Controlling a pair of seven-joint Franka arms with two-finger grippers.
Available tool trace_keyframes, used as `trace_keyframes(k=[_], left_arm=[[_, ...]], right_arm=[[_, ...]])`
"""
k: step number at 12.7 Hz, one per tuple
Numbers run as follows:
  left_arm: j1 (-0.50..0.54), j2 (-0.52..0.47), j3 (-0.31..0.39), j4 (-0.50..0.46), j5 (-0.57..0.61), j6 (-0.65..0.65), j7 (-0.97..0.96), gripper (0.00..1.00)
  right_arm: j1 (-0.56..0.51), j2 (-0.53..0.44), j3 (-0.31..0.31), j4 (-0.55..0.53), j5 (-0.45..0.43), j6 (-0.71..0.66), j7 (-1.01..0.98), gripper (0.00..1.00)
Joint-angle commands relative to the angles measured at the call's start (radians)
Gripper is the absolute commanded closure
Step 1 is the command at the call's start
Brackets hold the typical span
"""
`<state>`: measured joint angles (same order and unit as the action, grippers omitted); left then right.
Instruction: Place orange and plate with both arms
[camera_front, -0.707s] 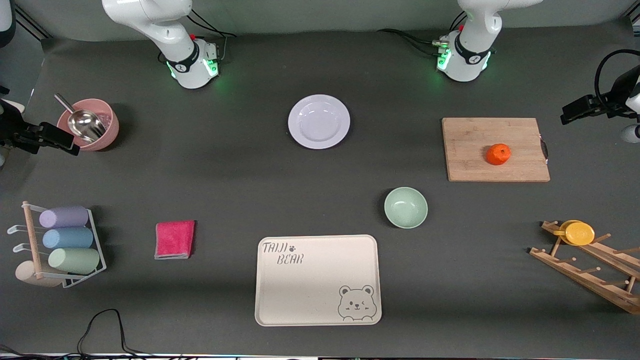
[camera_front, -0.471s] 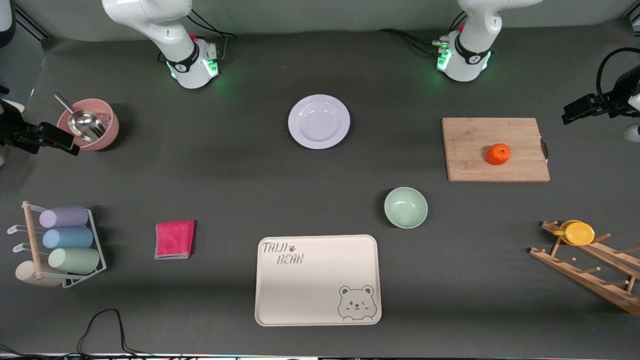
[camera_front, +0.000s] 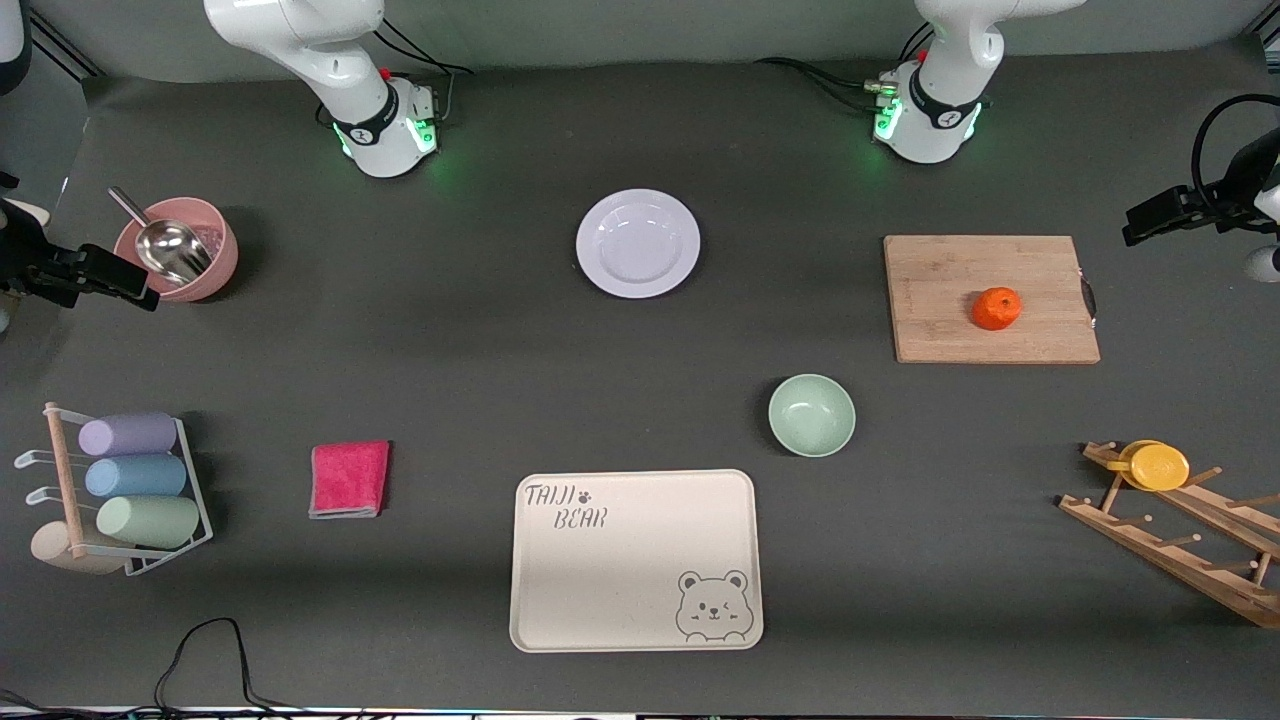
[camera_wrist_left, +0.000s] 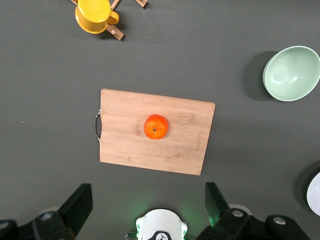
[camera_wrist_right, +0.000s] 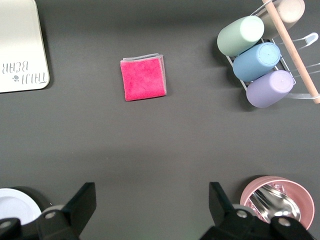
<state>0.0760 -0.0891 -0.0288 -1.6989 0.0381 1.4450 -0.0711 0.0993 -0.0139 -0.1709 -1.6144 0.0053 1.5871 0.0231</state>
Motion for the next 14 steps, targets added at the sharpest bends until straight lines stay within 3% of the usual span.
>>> trace_keyframes(k=[1, 14], left_arm=[[-0.012, 0.008, 0.009, 0.024, 0.002, -0.026, 0.002, 0.00], [-0.007, -0.038, 0.041, 0.024, 0.003, -0.123, 0.057, 0.00]], right_arm=[[0.010, -0.020, -0.005, -0.012, -0.010, -0.013, 0.017, 0.00], [0.011, -0.031, -0.001, -0.010, -0.010, -0.013, 0.026, 0.00]])
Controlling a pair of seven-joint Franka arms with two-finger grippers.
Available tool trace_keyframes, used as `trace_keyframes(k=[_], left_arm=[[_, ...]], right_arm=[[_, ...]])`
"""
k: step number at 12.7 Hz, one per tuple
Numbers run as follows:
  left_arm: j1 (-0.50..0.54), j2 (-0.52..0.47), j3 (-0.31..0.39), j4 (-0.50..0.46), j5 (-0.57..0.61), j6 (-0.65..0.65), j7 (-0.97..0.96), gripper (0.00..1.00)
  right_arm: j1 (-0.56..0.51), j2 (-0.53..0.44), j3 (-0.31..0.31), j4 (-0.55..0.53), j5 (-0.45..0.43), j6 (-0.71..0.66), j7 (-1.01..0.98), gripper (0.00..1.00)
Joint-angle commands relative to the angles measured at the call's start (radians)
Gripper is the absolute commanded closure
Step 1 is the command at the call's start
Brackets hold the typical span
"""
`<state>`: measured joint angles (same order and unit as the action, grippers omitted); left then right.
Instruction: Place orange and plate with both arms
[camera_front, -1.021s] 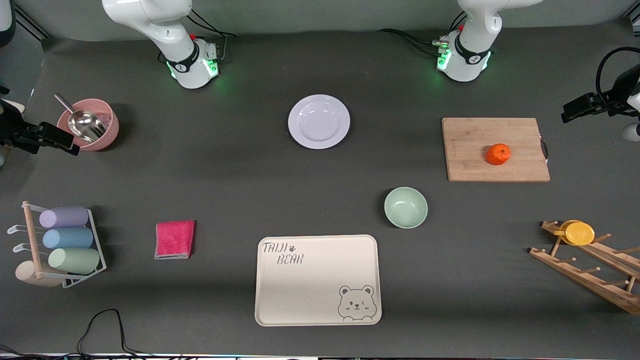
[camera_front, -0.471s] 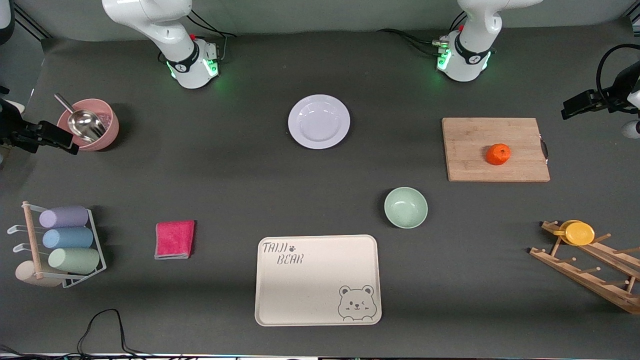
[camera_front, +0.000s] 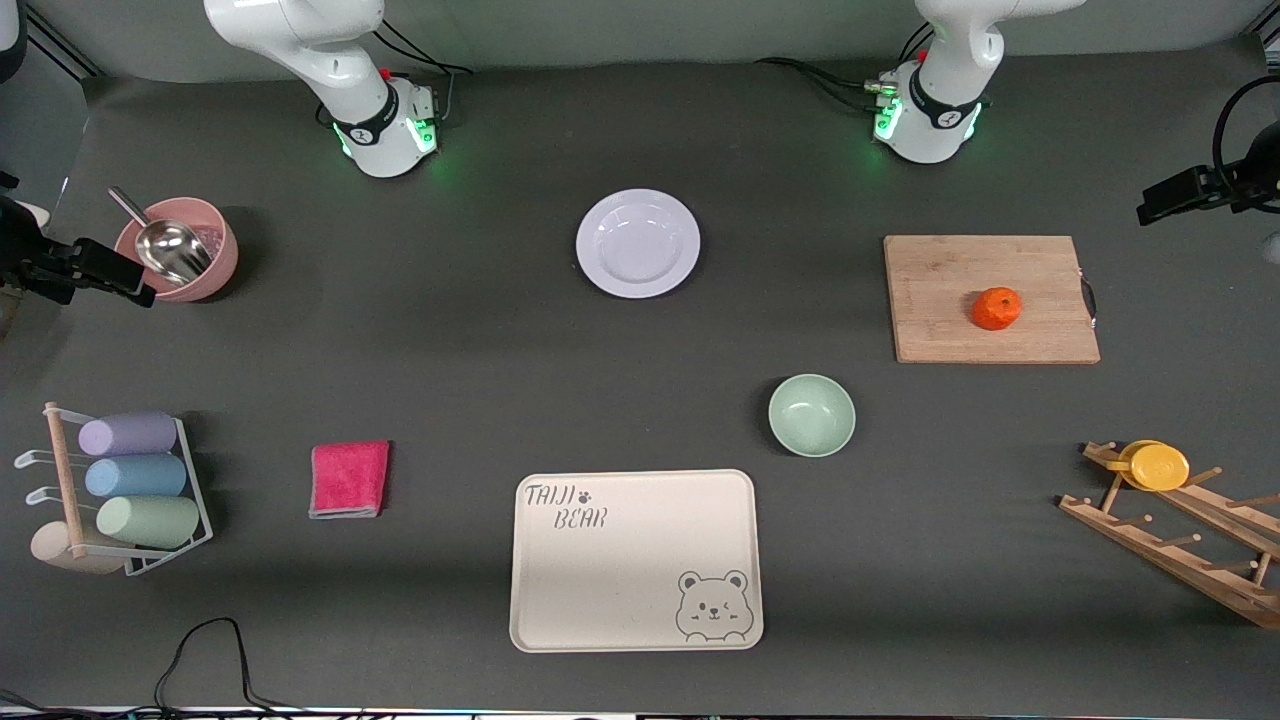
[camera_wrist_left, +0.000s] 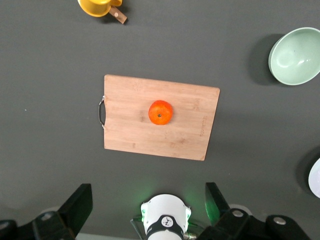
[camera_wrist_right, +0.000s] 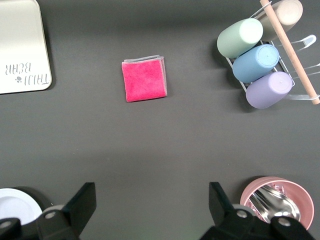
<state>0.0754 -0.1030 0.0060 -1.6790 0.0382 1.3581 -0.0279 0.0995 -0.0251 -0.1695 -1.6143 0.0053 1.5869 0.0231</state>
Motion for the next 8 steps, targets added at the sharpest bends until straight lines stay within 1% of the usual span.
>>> trace_keyframes(k=[1, 3, 6, 8], left_arm=[[-0.006, -0.040, 0.006, 0.002, 0.003, -0.054, 0.014, 0.00], [-0.006, -0.099, 0.009, -0.023, 0.005, -0.086, 0.014, 0.00], [0.000, -0.213, 0.009, -0.160, 0.005, -0.045, 0.014, 0.00], [0.000, -0.221, 0.009, -0.180, 0.005, -0.039, 0.013, 0.00]], right_arm=[[0.011, -0.019, -0.001, -0.010, -0.010, -0.013, 0.026, 0.00], [0.011, -0.018, -0.001, -0.010, -0.010, -0.013, 0.026, 0.00], [0.011, -0.018, -0.002, -0.010, -0.010, -0.013, 0.026, 0.00], [0.011, -0.018, -0.001, -0.010, -0.010, -0.013, 0.026, 0.00]])
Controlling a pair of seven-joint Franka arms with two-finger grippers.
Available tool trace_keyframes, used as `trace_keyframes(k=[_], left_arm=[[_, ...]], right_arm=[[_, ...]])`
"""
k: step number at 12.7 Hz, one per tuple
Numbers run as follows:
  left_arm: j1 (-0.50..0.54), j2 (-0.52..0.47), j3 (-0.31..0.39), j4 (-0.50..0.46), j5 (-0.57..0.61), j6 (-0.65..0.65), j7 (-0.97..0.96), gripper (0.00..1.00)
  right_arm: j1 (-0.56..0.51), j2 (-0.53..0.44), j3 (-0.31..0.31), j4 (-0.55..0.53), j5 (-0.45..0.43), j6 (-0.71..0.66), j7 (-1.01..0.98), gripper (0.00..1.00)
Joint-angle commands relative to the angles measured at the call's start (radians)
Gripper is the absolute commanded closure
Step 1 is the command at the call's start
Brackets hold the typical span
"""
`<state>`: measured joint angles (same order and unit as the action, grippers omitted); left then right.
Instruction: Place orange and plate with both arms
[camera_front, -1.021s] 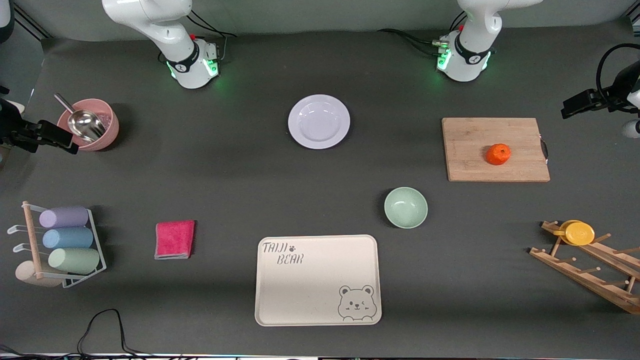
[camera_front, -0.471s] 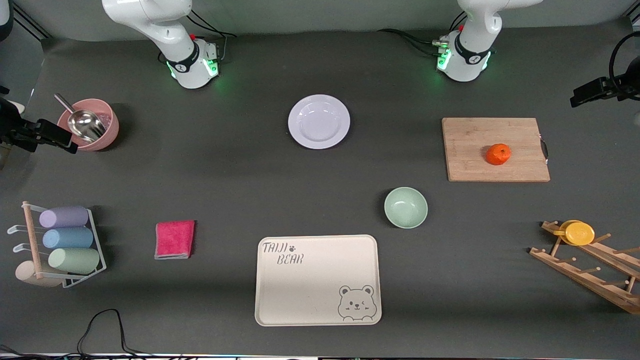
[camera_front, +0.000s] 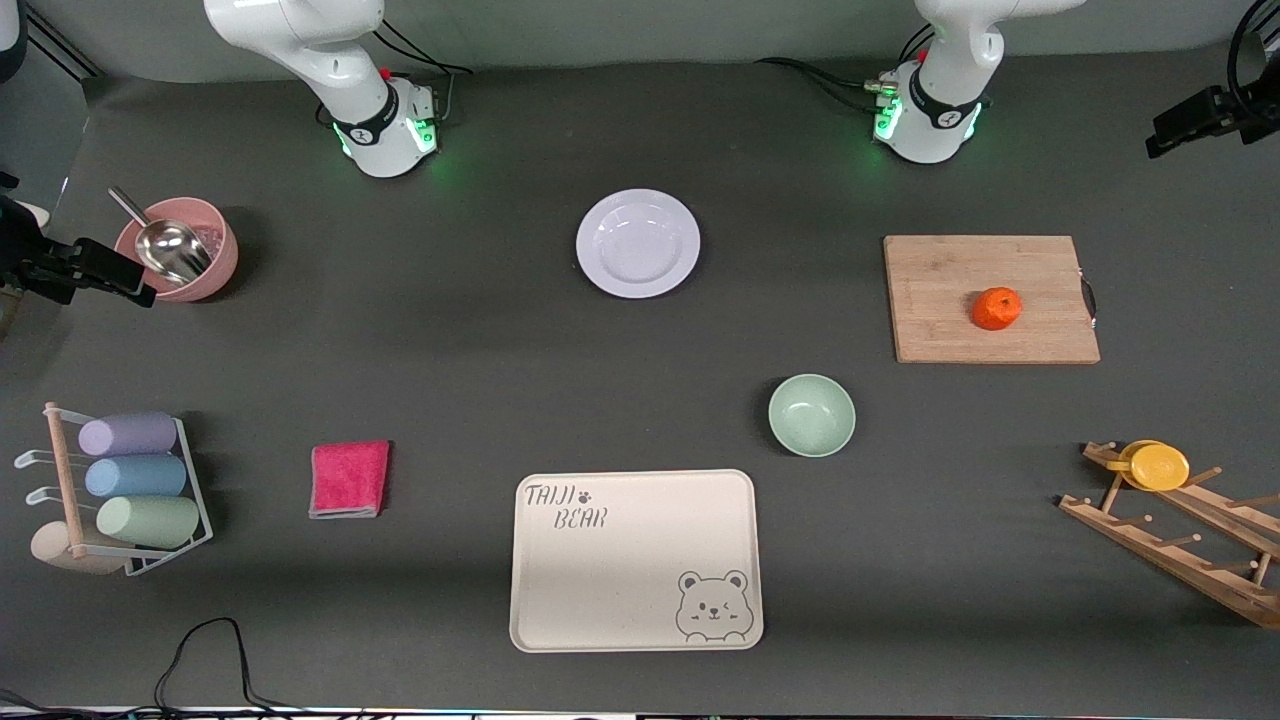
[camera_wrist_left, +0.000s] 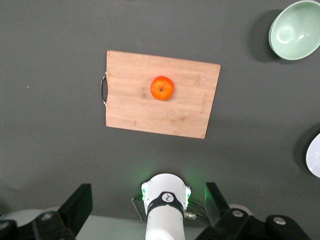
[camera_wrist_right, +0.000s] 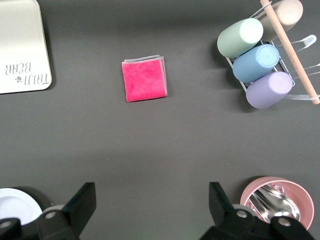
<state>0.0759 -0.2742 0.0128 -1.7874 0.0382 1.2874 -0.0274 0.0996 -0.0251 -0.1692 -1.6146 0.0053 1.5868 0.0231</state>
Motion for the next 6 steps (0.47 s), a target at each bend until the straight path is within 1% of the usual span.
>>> trace_keyframes(k=[1, 5, 6], left_arm=[[-0.002, -0.049, 0.001, -0.073, 0.005, 0.030, 0.012, 0.00], [-0.004, -0.043, 0.000, -0.079, 0.005, 0.043, 0.012, 0.00], [-0.004, -0.043, -0.001, -0.096, 0.005, 0.055, 0.008, 0.00]], right_arm=[[0.011, -0.018, -0.001, -0.010, -0.010, -0.013, 0.026, 0.00], [0.011, -0.018, -0.001, -0.011, -0.010, -0.013, 0.026, 0.00], [0.011, -0.016, -0.001, -0.011, -0.010, -0.011, 0.026, 0.00]])
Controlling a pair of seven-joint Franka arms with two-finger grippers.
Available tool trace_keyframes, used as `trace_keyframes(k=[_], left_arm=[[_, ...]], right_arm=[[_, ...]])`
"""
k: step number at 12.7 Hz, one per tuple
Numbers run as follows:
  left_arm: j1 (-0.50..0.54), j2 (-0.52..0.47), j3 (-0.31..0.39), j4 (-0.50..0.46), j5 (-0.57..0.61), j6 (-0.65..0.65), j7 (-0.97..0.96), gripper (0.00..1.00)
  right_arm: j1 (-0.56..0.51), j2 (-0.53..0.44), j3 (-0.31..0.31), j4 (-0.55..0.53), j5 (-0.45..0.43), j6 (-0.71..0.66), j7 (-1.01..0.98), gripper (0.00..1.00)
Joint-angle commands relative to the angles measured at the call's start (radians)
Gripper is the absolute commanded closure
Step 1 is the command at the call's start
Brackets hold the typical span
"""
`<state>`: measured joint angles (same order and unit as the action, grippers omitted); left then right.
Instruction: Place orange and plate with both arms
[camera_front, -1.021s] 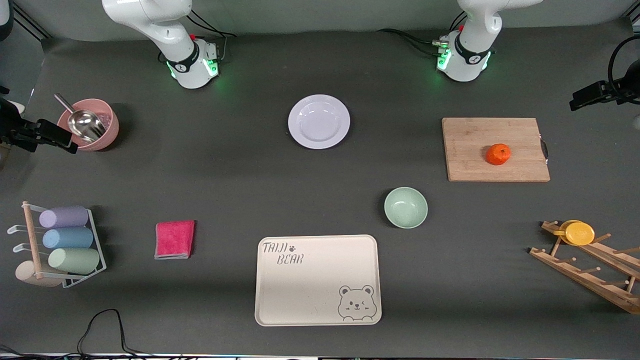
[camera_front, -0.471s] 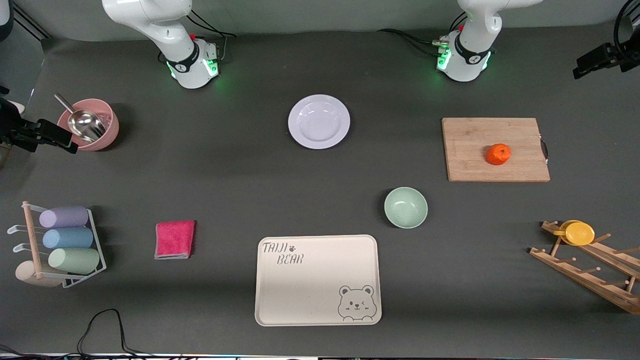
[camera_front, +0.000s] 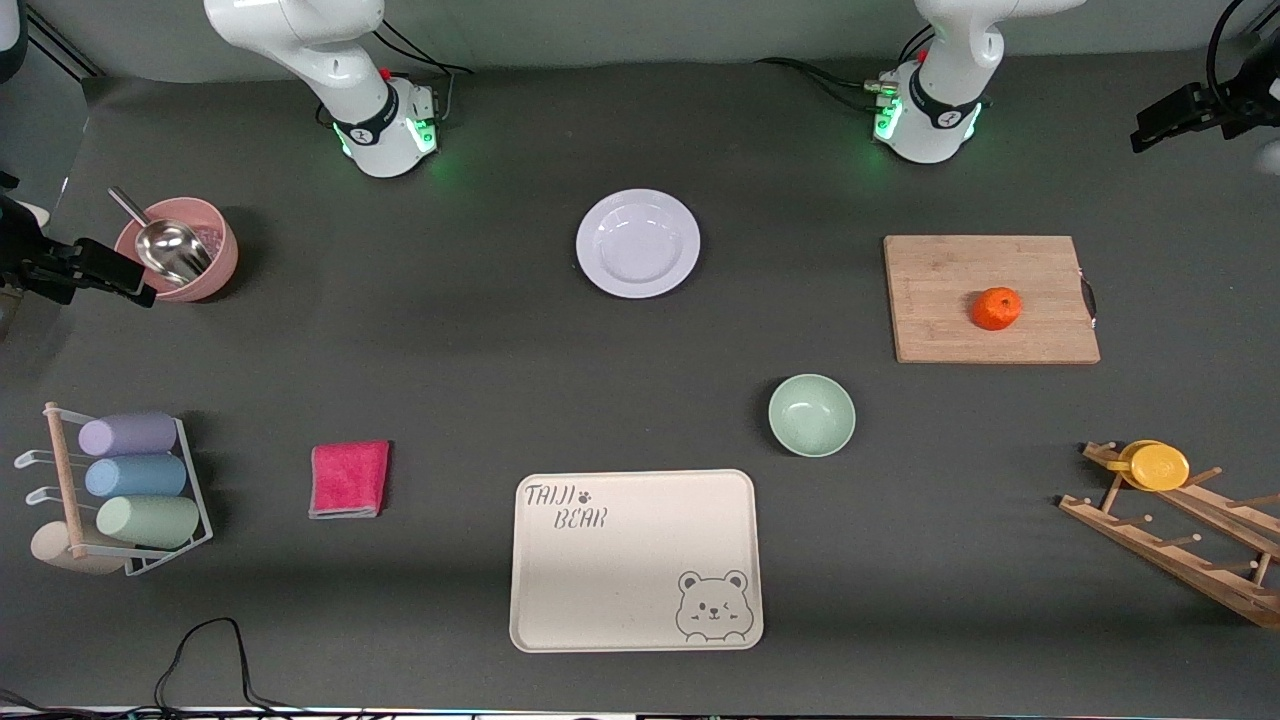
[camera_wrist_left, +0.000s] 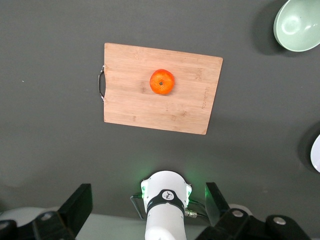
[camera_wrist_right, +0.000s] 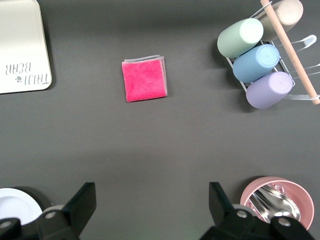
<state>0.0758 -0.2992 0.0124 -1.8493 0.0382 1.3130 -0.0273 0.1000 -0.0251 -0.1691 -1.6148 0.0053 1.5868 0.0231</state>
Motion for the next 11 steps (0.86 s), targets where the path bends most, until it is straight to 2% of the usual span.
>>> trace_keyframes(k=[1, 4, 8, 11], left_arm=[[-0.004, -0.020, 0.000, -0.056, 0.005, 0.055, 0.007, 0.00], [-0.001, -0.020, 0.001, -0.207, 0.005, 0.220, 0.007, 0.00], [-0.001, 0.006, 0.001, -0.440, 0.014, 0.529, 0.013, 0.00], [0.001, 0.078, 0.003, -0.531, 0.019, 0.696, 0.017, 0.00]], right_arm=[[0.010, -0.016, -0.001, -0.011, -0.010, -0.011, 0.026, 0.00], [0.010, -0.015, -0.001, -0.011, -0.010, -0.011, 0.026, 0.00], [0.010, -0.015, -0.001, -0.016, -0.010, -0.011, 0.026, 0.00], [0.010, -0.016, -0.001, -0.016, -0.010, -0.011, 0.028, 0.00]])
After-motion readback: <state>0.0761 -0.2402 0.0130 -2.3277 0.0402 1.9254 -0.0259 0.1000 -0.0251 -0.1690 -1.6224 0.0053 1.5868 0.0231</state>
